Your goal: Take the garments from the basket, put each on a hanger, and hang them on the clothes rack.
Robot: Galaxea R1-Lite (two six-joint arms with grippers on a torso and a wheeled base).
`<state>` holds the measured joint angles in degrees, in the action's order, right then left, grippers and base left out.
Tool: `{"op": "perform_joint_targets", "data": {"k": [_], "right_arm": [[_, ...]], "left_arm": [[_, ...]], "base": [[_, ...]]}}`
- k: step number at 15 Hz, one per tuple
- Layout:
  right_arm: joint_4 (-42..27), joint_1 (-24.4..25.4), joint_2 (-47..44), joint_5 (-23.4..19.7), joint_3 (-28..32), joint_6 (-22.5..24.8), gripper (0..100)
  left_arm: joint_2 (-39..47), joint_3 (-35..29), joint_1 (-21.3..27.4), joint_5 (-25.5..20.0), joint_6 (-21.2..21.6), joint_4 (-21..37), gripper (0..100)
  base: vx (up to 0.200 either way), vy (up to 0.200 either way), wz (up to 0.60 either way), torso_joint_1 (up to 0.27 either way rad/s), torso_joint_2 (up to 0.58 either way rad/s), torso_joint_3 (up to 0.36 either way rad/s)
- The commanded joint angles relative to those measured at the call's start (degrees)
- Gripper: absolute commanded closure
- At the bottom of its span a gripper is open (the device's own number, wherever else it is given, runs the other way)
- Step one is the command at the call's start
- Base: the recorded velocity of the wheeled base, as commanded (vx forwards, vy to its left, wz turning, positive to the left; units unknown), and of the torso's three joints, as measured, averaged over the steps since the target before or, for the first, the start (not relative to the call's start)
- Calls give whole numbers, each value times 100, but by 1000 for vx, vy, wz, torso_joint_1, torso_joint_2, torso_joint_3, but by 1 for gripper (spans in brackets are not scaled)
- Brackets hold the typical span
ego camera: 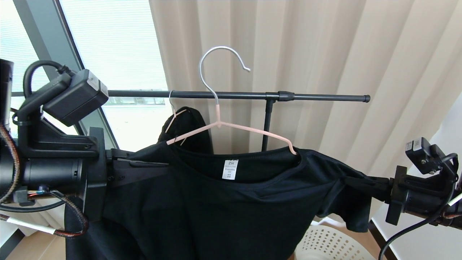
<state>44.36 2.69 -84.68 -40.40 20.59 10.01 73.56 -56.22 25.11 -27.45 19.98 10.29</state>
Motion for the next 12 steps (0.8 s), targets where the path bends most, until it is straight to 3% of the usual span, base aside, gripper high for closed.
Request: {"op": "perform_joint_targets", "data": {"k": [1, 7, 8, 12], "right_arm": [[-6, -94, 188, -3, 33, 1, 100], [-77, 65, 399, -12, -81, 10, 100], [-68, 65, 399, -3, -134, 19, 0], [-77, 214, 742, -12, -582, 572, 0]], "left_arm": [[1, 68, -103, 3, 6, -1, 100], [-43, 428, -165, 3, -47, -466, 100], [-43, 481, -165, 3, -47, -493, 100], [-43, 525, -340, 3, -91, -537, 100]], "base": [[0, 0, 0, 0, 0, 0], [0, 0, 0, 0, 0, 0], [0, 0, 0, 0, 0, 0], [0, 0, 0, 0, 0, 0]]}}
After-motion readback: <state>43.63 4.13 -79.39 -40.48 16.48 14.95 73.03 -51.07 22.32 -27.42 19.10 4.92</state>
